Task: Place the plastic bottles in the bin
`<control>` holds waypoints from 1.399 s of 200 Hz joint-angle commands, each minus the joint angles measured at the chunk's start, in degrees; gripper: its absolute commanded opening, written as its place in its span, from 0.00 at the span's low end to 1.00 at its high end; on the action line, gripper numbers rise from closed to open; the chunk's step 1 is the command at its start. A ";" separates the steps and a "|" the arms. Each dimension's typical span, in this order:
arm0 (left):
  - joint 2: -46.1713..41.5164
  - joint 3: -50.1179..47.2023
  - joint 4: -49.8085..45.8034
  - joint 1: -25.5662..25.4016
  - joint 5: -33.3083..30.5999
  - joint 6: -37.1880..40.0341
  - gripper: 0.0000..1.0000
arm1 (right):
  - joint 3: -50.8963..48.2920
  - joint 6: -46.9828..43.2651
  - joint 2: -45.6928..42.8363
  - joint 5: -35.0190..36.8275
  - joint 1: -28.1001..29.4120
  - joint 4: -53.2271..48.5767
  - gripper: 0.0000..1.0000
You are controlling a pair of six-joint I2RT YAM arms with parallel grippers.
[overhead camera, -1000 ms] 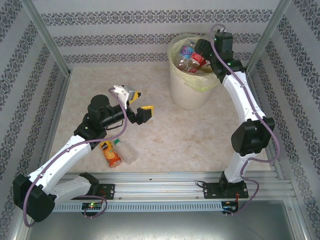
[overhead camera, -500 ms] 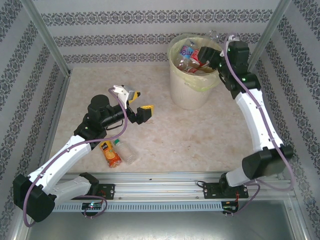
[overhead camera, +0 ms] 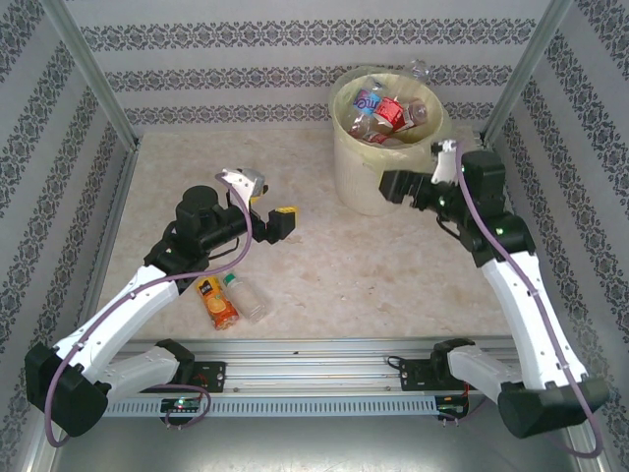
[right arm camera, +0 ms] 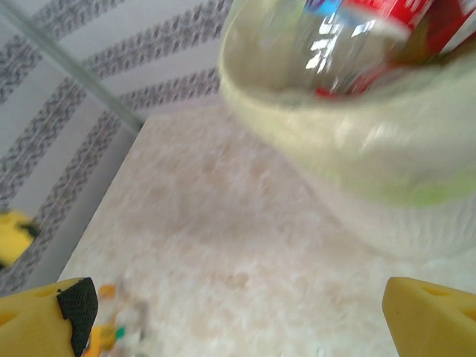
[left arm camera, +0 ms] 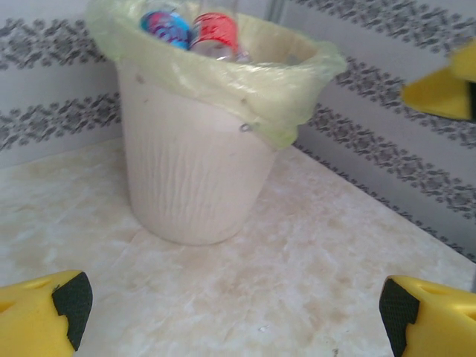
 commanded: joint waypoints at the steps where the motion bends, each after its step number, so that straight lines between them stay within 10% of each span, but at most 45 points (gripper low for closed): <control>1: -0.44 1.96 -8.51 -0.85 -8.49 -3.52 1.00 | -4.68 -1.10 -3.32 -8.26 0.76 -3.37 0.98; 42: 0.21 6.04 -29.11 -0.85 -23.12 -15.45 0.99 | -12.71 0.05 -6.05 -19.65 3.46 -2.79 0.98; 103: 1.97 7.57 -53.53 -0.84 -27.21 -38.18 0.95 | -15.33 -0.18 -6.20 -12.93 14.48 -2.43 0.98; 280: 7.00 -4.72 -47.72 -1.51 -20.23 -46.10 0.84 | -15.82 -0.48 -7.88 -10.67 14.85 -3.58 0.98</control>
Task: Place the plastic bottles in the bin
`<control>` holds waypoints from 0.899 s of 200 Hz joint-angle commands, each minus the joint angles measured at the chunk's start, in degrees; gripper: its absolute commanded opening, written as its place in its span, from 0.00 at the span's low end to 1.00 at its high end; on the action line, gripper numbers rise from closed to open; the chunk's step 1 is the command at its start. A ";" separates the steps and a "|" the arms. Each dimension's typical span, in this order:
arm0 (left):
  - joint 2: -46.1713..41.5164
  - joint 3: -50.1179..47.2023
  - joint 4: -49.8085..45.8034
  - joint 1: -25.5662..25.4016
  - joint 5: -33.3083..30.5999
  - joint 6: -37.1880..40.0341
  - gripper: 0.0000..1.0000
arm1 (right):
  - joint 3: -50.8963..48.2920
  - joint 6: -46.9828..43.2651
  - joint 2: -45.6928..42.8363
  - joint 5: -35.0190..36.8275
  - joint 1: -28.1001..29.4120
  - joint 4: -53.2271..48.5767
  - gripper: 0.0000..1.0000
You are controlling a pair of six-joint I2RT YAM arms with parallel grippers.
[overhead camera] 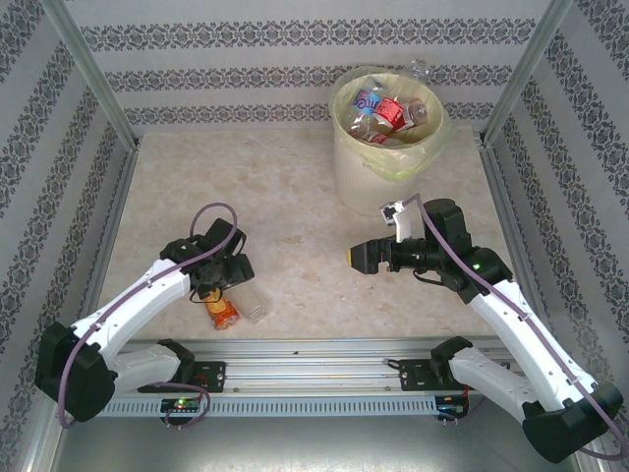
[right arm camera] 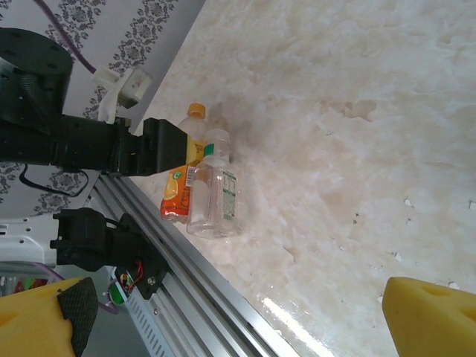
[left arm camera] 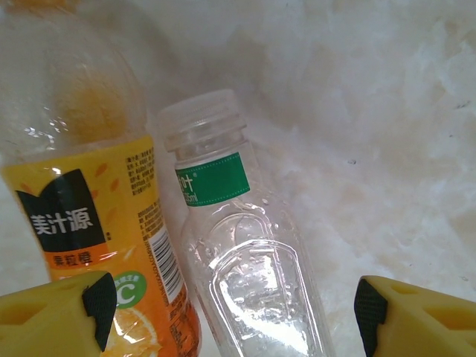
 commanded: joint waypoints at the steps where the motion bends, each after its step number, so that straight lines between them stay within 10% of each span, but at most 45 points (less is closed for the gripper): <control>1: 1.29 -0.77 2.83 -1.15 1.47 -1.51 0.84 | -0.22 -0.33 -0.47 0.92 0.60 -0.19 0.98; 180: 14.57 -0.74 12.23 -5.05 7.12 -2.49 0.84 | -0.27 -0.60 -0.64 2.98 0.96 -0.86 0.98</control>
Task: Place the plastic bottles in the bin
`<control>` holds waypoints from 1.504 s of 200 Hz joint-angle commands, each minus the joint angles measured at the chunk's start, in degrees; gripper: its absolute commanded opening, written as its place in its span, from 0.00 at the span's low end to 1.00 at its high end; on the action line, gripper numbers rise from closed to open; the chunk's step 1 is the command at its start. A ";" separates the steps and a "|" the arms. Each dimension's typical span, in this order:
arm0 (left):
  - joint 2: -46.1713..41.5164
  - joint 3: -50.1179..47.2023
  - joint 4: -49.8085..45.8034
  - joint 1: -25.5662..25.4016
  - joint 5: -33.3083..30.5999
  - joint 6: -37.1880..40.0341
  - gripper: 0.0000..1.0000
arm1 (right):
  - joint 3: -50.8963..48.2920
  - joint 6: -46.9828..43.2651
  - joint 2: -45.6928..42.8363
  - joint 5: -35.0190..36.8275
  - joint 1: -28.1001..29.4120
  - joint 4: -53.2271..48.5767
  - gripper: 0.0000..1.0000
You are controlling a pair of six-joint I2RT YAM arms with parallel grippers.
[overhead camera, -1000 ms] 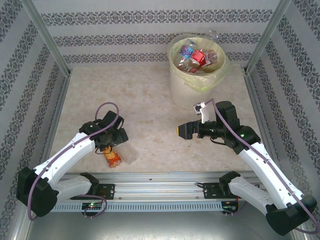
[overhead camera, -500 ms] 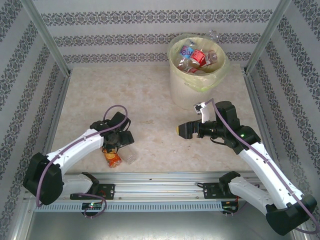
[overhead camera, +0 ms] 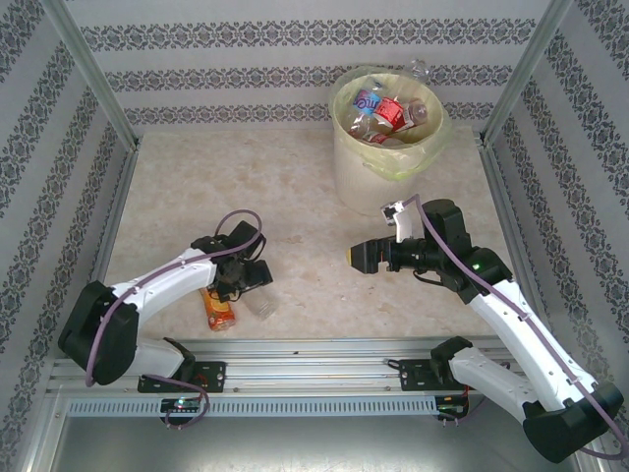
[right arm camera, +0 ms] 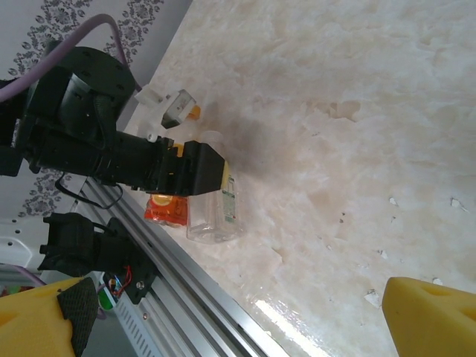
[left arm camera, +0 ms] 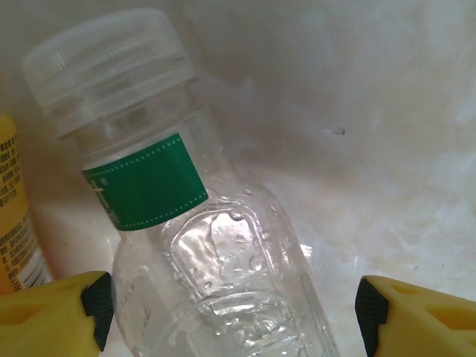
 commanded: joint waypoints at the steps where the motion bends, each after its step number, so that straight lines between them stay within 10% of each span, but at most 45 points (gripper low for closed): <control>1: 2.16 0.66 2.54 -1.77 0.72 -0.35 0.84 | -0.26 -0.57 -0.62 0.64 0.58 -0.49 0.98; 136: 8.40 7.30 15.63 -8.32 5.93 6.50 0.57 | -2.78 8.14 -0.27 9.97 -1.04 1.11 0.98; 223: -1.69 2.11 37.27 -11.45 21.39 21.15 0.54 | -4.51 17.44 9.03 2.23 -4.60 17.13 0.91; 301: -3.36 2.10 44.35 -15.12 22.86 24.54 0.56 | -1.49 19.29 17.53 -6.47 -0.28 26.07 0.84</control>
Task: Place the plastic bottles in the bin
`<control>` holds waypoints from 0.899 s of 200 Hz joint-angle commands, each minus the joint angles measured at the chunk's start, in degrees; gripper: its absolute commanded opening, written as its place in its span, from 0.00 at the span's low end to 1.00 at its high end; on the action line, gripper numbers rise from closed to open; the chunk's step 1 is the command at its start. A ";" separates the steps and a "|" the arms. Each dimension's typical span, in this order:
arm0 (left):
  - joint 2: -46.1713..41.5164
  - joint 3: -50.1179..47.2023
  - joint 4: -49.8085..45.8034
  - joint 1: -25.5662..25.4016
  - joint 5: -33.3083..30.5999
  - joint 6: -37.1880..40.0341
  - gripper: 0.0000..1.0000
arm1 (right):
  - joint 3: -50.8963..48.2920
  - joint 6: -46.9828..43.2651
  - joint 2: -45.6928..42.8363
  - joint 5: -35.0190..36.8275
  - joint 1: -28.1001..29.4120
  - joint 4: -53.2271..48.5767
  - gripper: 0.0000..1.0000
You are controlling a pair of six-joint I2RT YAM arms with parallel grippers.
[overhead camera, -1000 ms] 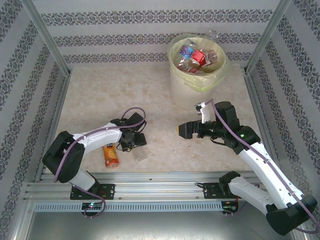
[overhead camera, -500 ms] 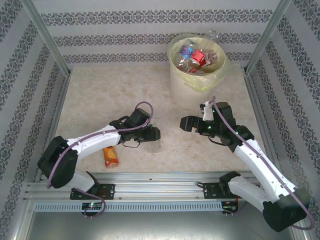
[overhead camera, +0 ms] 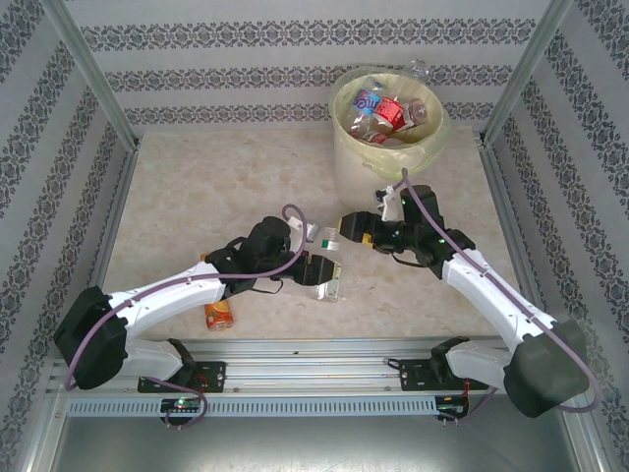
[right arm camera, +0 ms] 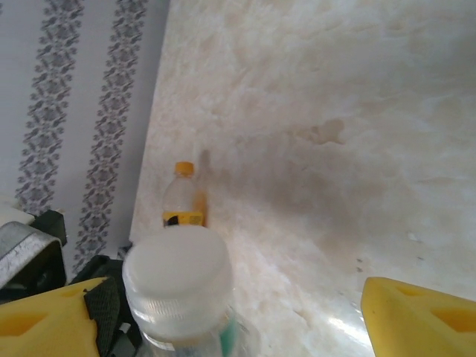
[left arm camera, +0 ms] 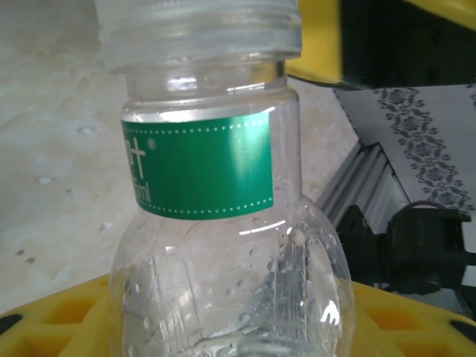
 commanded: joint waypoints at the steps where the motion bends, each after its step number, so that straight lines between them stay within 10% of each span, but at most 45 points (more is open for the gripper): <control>1: -0.28 0.83 4.51 -0.93 1.24 2.52 0.56 | 2.03 0.80 1.49 -3.81 1.96 4.79 0.84; 122: -1.42 1.49 5.92 -1.09 -1.45 3.22 0.60 | 1.63 1.24 0.97 -3.53 3.34 4.39 0.37; 180: -5.11 2.18 3.30 -1.04 -5.68 1.86 1.00 | 7.30 -2.75 -4.81 2.52 -0.40 -5.10 0.29</control>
